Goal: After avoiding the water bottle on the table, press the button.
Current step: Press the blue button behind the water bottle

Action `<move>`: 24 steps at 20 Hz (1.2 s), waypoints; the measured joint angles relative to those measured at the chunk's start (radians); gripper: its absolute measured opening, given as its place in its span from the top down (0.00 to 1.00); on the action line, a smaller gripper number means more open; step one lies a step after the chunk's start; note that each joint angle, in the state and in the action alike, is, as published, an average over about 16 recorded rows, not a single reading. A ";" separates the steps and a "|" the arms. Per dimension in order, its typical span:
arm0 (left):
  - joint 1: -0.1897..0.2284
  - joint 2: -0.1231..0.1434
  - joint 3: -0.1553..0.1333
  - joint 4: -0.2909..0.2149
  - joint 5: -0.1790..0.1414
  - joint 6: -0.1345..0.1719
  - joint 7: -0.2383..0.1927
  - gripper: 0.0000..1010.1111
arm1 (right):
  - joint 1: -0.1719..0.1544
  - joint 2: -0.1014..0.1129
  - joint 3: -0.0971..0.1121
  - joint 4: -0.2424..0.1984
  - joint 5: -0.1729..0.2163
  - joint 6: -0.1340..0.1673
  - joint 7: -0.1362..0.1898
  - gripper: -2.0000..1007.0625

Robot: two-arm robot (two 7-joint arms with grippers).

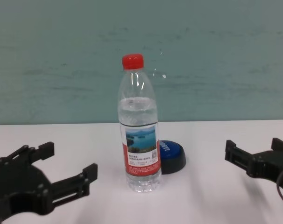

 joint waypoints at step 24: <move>0.169 0.106 -0.250 -0.022 -0.137 -0.096 -0.101 0.01 | 0.000 0.000 0.000 0.000 0.000 0.000 0.000 0.00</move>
